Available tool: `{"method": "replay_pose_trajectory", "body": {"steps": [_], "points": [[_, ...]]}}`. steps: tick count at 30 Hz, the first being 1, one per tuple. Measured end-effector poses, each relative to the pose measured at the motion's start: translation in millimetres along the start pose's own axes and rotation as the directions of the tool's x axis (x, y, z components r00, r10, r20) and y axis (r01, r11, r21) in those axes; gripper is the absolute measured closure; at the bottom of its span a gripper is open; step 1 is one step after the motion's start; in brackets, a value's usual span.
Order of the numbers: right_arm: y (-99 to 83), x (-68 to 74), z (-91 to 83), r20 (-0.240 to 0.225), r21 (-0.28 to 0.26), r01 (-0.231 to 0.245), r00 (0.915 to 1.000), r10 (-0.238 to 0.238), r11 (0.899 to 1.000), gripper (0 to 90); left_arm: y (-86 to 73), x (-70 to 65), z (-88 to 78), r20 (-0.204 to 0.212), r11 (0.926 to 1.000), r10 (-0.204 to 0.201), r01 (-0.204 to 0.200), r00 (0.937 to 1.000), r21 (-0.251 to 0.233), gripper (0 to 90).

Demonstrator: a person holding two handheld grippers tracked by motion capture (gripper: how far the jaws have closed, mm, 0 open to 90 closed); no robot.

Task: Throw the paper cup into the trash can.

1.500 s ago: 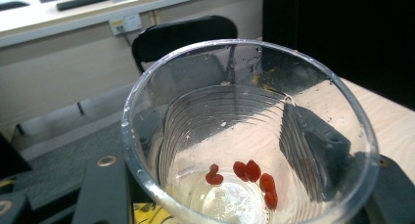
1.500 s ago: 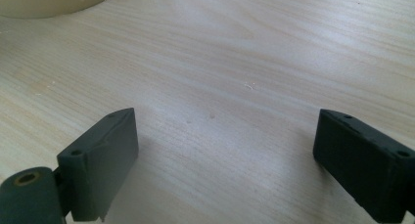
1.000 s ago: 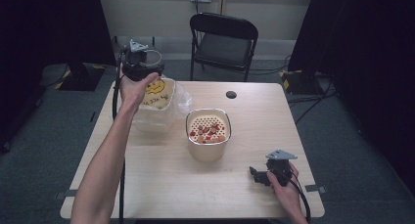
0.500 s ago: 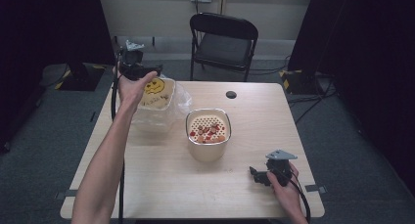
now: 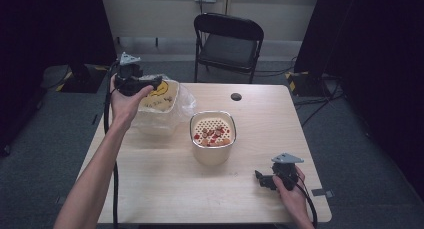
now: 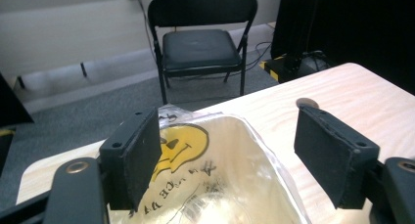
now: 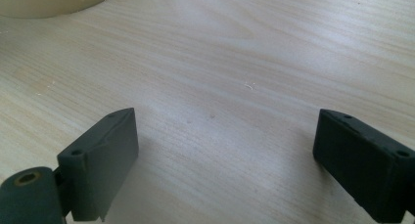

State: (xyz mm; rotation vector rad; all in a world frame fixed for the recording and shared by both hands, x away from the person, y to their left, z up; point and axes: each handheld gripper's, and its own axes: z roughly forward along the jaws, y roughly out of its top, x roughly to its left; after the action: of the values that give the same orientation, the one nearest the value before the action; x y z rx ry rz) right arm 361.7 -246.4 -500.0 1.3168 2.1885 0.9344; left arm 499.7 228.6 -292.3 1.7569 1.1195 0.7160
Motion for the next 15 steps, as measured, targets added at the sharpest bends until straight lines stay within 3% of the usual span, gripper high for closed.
{"method": "replay_pose_trajectory", "body": {"steps": [2, 11, 15], "points": [[0.0, 0.0, 0.0, 0.000, 0.000, 0.000, 1.0000, 0.000, 1.000, 8.9, -5.8, -3.1, -7.9, 0.020, 0.9999, -0.013, 0.013, 0.9997, -0.002, 25.1], [0.0, 0.0, 0.0, 0.000, 0.000, 0.000, 1.0000, 0.000, 1.000, 8.9, -20.6, -18.6, -38.1, 0.032, 0.9979, 0.064, -0.064, 0.9974, -0.002, 24.1], [0.0, 0.0, 0.0, 0.000, 0.000, 0.000, 1.0000, 0.000, 1.000, 8.9, -33.0, -26.0, -49.4, 0.042, 0.9976, 0.068, -0.069, 0.9968, 0.004, 23.3]]}}
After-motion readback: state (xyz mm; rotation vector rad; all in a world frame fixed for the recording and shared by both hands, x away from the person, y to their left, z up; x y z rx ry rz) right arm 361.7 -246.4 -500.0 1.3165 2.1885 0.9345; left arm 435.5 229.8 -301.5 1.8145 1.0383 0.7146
